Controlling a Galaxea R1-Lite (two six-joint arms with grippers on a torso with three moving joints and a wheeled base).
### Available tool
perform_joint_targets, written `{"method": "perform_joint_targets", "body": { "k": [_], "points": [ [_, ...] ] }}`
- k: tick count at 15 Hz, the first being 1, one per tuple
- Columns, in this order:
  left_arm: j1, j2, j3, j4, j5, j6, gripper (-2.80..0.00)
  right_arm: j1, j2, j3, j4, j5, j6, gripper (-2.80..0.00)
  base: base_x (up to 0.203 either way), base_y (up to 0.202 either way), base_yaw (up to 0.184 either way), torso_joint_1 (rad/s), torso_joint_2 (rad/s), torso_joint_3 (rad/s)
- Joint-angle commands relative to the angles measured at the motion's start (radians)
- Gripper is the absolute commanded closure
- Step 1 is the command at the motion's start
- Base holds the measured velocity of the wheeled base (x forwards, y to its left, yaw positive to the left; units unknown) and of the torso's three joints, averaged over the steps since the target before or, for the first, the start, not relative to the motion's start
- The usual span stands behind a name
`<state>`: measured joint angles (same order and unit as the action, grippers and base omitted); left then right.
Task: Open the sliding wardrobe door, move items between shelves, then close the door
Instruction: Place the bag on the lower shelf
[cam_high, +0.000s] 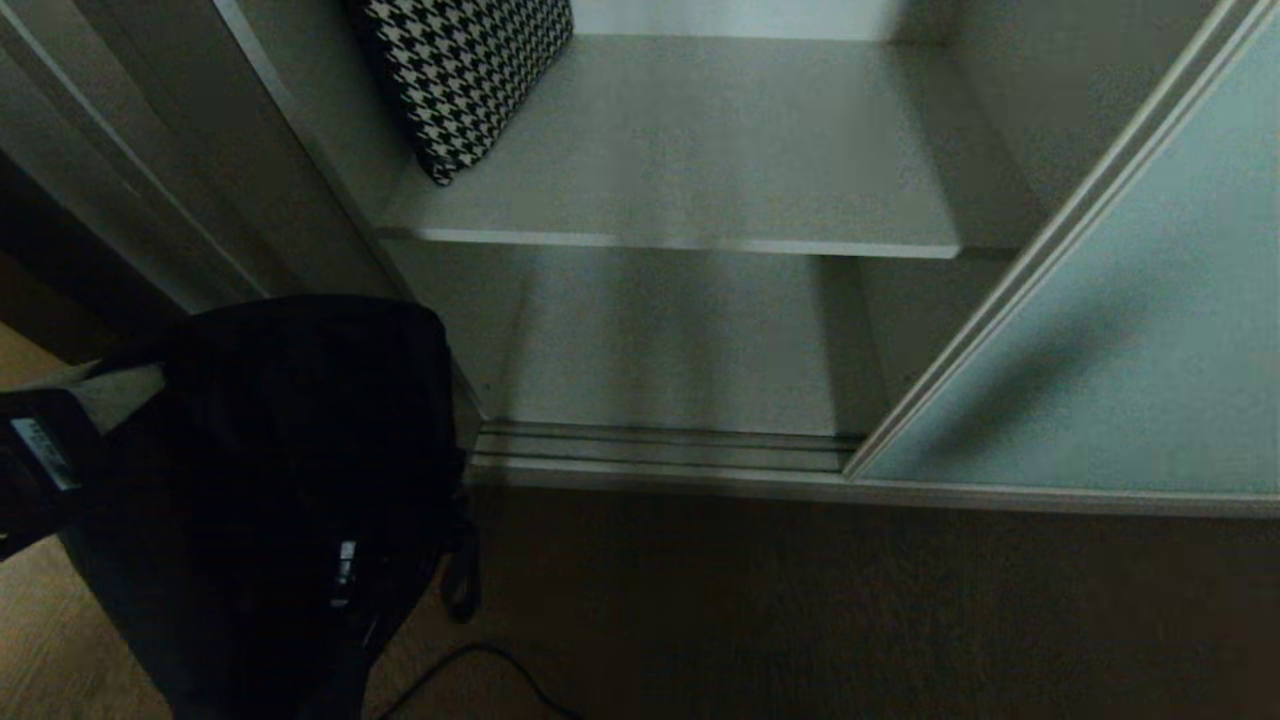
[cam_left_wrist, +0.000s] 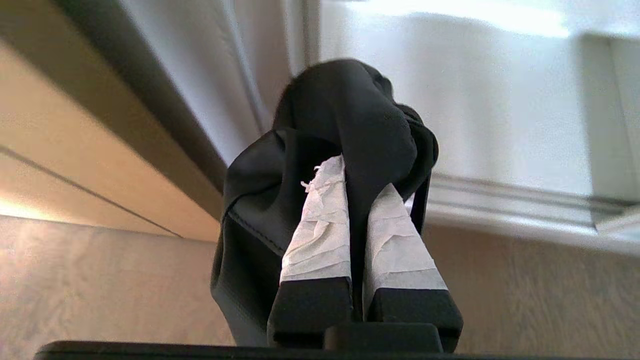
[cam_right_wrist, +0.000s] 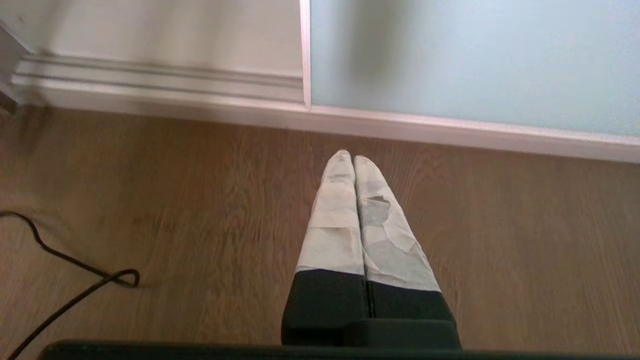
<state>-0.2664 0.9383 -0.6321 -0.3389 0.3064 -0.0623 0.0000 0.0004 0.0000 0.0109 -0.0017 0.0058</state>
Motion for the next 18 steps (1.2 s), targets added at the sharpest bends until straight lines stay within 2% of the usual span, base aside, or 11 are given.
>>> {"method": "perform_joint_targets", "body": {
  "k": [1,4,15,18],
  "points": [
    [-0.023,0.009,0.002,-0.002,0.002,-0.002,0.0,0.0,0.0,0.0,0.0,0.0,0.0,0.0,0.0,0.0,0.0,0.0,0.0,-0.202],
    [-0.068,0.03,-0.011,-0.003,0.002,0.005,0.0,0.0,0.001,0.0,0.0,0.0,0.0,0.0,0.0,0.0,0.0,0.004,0.0,-0.198],
    [-0.076,0.047,-0.003,-0.005,-0.004,0.009,0.0,0.0,0.0,0.0,0.0,0.0,0.0,0.0,0.0,0.0,0.0,0.003,0.0,-0.196],
    [-0.102,0.075,0.004,-0.005,-0.005,0.002,0.0,0.0,0.0,0.0,0.0,0.0,0.0,0.0,0.0,0.0,0.0,0.007,0.0,-0.066]
  ]
}}
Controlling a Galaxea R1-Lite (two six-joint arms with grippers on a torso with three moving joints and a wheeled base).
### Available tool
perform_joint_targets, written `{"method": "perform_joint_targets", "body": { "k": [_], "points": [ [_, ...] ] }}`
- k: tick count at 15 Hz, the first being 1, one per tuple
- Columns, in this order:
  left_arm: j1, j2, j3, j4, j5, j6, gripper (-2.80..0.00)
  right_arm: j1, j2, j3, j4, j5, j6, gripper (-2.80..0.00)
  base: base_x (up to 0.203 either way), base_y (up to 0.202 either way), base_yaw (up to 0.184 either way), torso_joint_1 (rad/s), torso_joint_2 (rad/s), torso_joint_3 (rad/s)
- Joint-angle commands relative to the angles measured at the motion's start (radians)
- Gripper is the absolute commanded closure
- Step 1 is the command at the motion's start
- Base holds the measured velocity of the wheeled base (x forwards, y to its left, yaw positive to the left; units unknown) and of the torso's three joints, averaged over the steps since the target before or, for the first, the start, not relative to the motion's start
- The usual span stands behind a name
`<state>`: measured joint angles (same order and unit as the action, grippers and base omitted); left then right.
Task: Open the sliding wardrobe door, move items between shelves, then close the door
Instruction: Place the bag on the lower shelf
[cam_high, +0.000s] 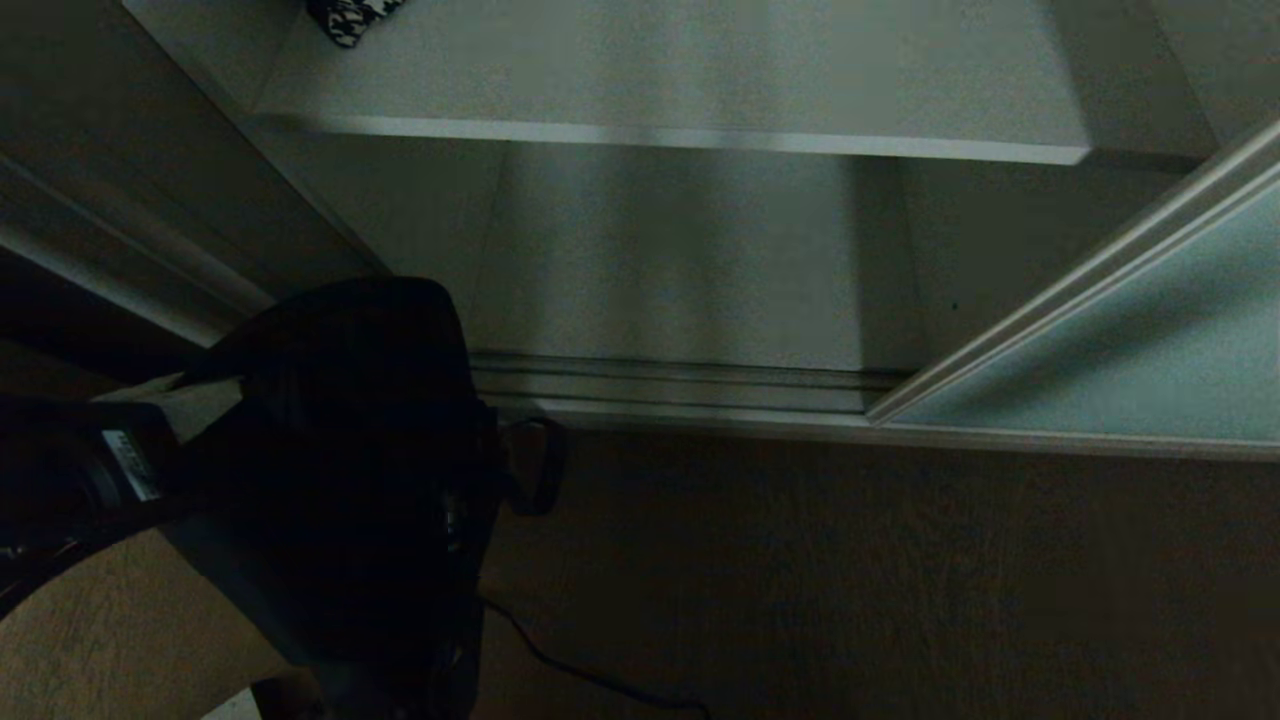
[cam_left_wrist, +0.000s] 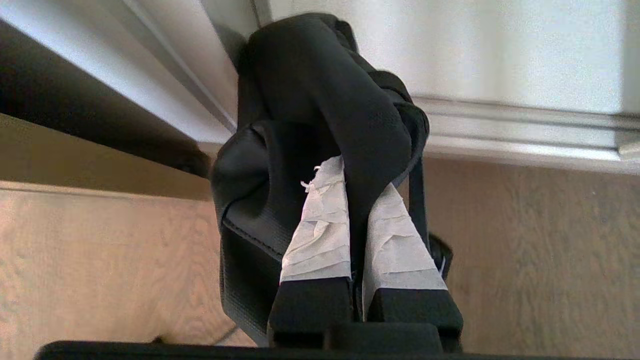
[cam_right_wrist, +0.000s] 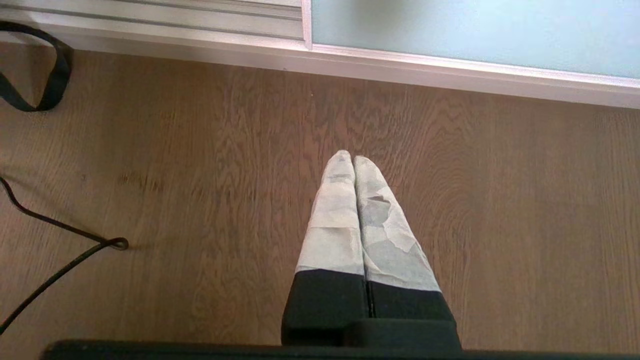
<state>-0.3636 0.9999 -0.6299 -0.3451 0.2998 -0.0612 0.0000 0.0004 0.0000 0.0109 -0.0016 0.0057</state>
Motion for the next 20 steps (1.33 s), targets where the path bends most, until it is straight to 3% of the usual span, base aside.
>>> {"method": "perform_joint_targets", "body": {
  "k": [1,5,7,13,17,20],
  "points": [
    [-0.014,0.024,0.011,-0.003,-0.007,-0.011,0.0,0.0,0.0,0.0,0.0,0.0,0.0,0.0,0.0,0.0,0.0,0.0,0.0,0.0],
    [-0.028,0.027,0.045,0.003,-0.09,-0.032,0.0,0.0,0.001,0.0,0.0,0.0,0.0,0.0,0.0,0.0,0.0,0.0,0.0,0.0],
    [-0.07,0.035,0.088,0.008,-0.094,-0.106,0.0,0.0,0.001,0.0,0.0,0.0,0.0,0.0,0.0,0.0,0.0,0.0,0.0,0.0],
    [-0.123,0.222,0.087,-0.006,-0.149,-0.232,0.0,0.0,0.001,0.0,0.0,0.0,0.0,0.0,0.0,0.0,0.0,0.0,0.0,0.0],
    [-0.188,0.423,0.078,-0.159,-0.148,-0.334,0.0,0.0,0.0,0.0,0.0,0.0,0.0,0.0,0.0,0.0,0.0,0.0,0.0,0.0],
    [-0.211,0.512,0.037,-0.198,-0.152,-0.428,0.0,0.0,0.0,0.0,0.0,0.0,0.0,0.0,0.0,0.0,0.0,0.0,0.0,0.0]
  ]
}}
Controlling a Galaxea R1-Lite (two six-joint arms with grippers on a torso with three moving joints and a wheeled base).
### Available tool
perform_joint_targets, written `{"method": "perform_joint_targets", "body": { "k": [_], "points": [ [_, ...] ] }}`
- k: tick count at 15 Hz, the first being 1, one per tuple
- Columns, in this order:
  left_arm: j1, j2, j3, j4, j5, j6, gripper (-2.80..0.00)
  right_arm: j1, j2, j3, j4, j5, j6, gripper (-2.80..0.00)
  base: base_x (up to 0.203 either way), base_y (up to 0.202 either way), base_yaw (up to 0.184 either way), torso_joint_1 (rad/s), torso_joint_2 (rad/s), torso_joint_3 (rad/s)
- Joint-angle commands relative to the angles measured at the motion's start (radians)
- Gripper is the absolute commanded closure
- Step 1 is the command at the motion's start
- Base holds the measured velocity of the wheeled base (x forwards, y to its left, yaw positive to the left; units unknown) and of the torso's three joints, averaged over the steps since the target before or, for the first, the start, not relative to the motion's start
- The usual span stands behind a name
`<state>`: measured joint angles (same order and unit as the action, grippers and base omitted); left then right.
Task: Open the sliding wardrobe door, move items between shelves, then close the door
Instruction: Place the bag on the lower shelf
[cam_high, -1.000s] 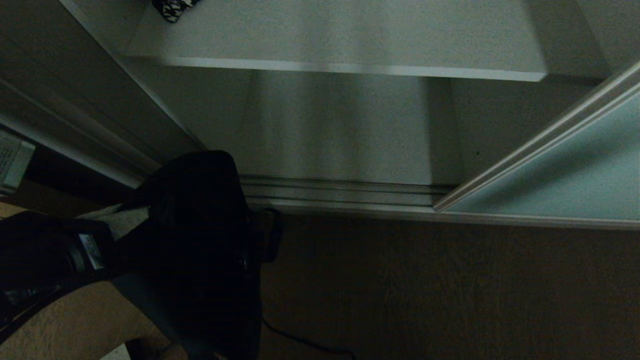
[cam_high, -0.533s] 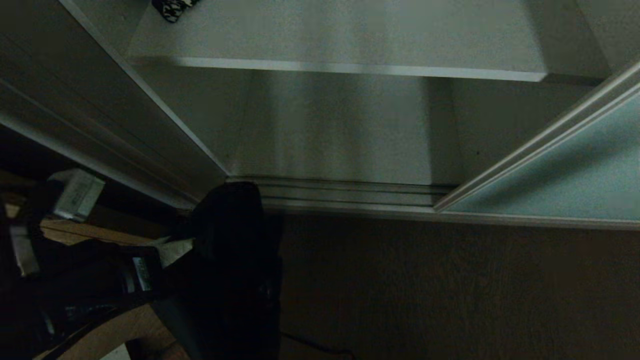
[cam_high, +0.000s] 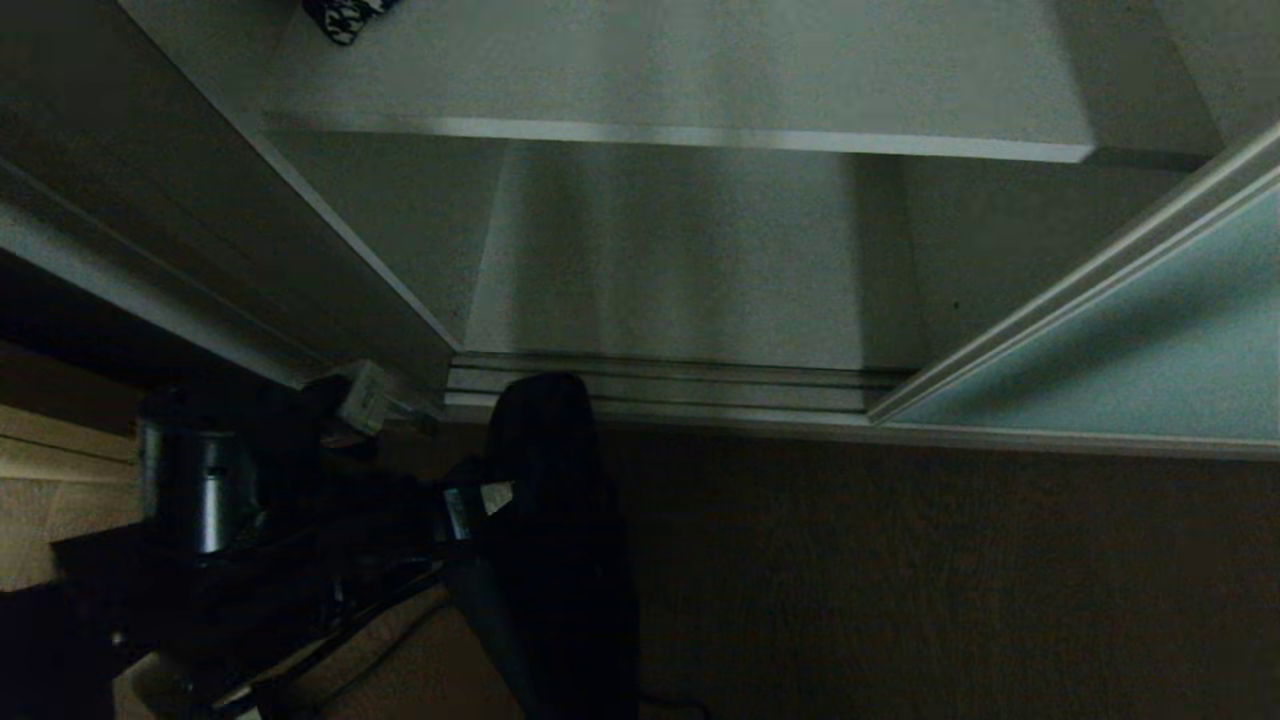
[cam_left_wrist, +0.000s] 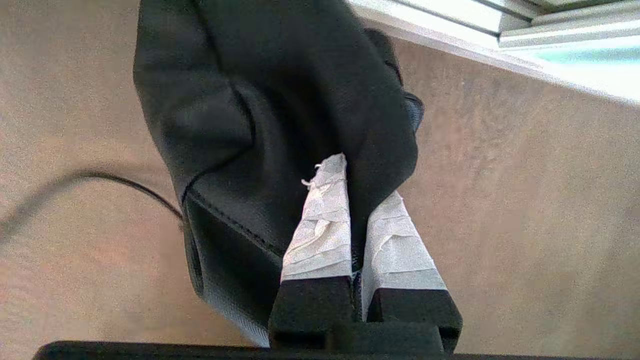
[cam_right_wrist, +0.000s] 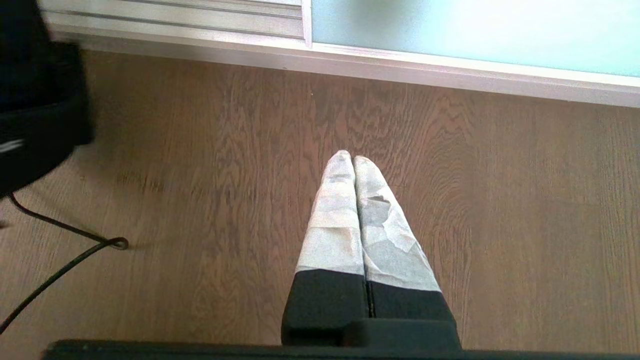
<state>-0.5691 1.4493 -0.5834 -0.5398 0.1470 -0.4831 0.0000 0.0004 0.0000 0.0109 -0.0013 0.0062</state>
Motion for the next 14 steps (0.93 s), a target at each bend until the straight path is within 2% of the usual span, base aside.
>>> {"method": "perform_joint_targets", "body": {
  "k": [1,8,11,14],
  "points": [
    [-0.006,0.1,-0.04,-0.003,0.001,-0.048,0.0,0.0,0.001,0.0,0.0,0.0,0.0,0.0,0.0,0.0,0.0,0.0,0.0,0.0],
    [-0.007,0.278,-0.216,0.02,-0.004,-0.218,0.0,0.0,0.001,0.0,0.0,0.0,0.0,0.0,0.0,0.0,0.0,0.0,0.0,0.0],
    [-0.004,0.318,-0.316,0.059,-0.03,-0.302,0.0,0.0,0.0,0.0,0.0,0.0,0.0,0.0,0.0,0.0,0.0,0.0,0.0,0.0],
    [0.009,0.369,-0.417,0.084,-0.033,-0.331,0.0,0.0,0.0,0.0,0.0,0.0,0.0,0.0,0.0,0.0,0.0,0.0,0.0,0.0]
  ]
}}
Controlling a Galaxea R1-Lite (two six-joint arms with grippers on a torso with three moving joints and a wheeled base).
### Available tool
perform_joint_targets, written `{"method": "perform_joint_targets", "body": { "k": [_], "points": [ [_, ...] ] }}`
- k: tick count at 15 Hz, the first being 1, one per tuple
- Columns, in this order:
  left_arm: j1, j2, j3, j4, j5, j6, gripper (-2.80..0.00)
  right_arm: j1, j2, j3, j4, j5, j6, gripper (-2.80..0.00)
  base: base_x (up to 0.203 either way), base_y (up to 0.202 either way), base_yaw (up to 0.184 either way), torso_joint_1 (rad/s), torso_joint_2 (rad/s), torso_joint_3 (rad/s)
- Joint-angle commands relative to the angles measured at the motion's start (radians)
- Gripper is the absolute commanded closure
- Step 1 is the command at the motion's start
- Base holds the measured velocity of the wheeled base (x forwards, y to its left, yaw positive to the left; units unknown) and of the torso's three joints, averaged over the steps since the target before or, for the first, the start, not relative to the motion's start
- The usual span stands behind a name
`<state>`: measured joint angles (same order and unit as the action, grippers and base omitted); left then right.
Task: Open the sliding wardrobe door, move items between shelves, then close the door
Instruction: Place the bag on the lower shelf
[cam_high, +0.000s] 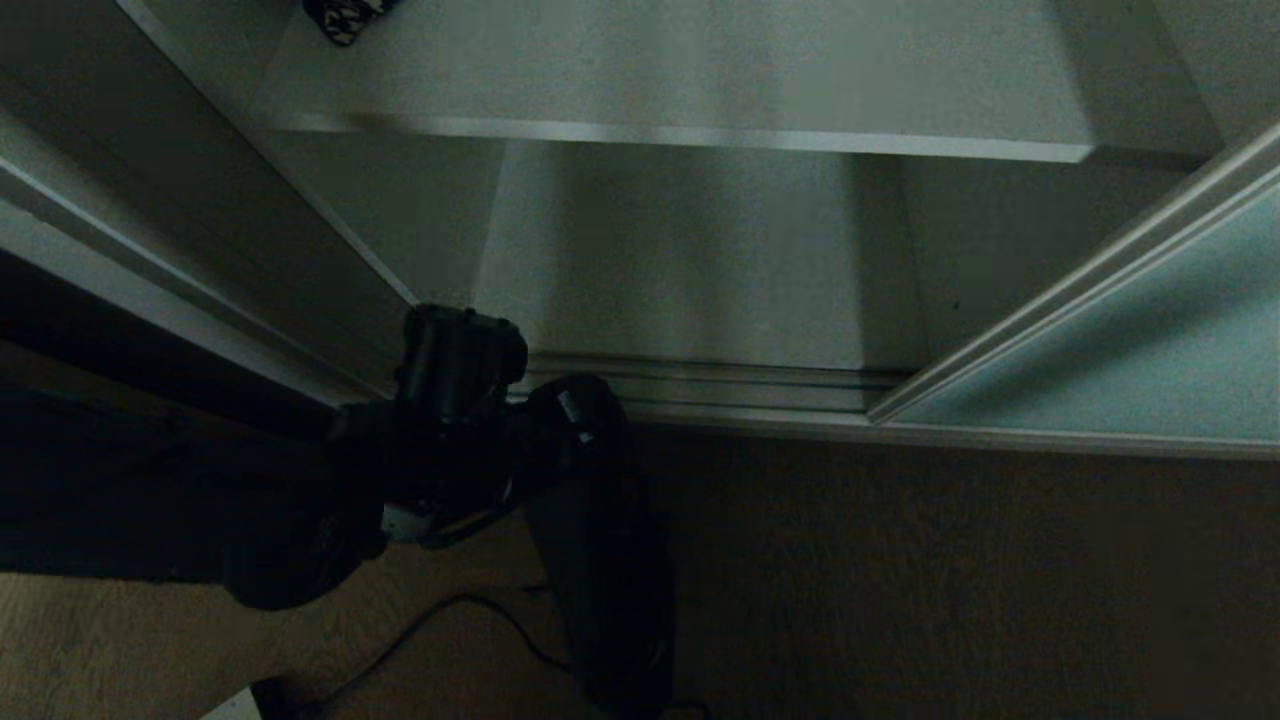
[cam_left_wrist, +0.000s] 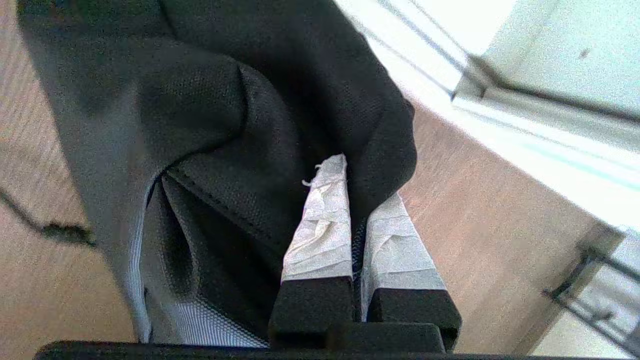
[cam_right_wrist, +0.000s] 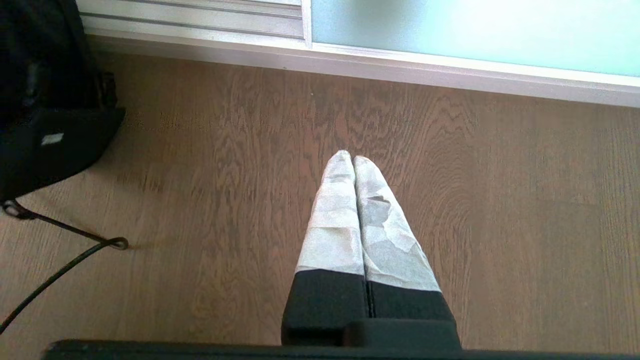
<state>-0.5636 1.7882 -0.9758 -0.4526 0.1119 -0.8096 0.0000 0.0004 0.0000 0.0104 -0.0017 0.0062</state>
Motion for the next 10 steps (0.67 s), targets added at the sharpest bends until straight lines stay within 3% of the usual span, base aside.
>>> {"method": "perform_joint_targets", "body": {
  "k": [1,5,10],
  "points": [
    [0.016,0.052,-0.047,0.001,0.002,-0.011,0.0,0.0,0.001,0.0,0.0,0.0,0.0,0.0,0.0,0.0,0.0,0.0,0.0,0.0],
    [0.072,0.164,-0.11,-0.004,0.002,-0.023,0.0,0.0,0.0,0.0,0.0,0.0,0.0,0.0,0.0,0.0,0.0,0.0,0.0,0.0],
    [0.141,0.245,-0.288,-0.007,0.001,-0.023,0.0,0.0,0.001,0.0,0.0,0.0,0.0,0.0,0.0,0.0,0.0,0.0,0.0,0.0]
  ]
}}
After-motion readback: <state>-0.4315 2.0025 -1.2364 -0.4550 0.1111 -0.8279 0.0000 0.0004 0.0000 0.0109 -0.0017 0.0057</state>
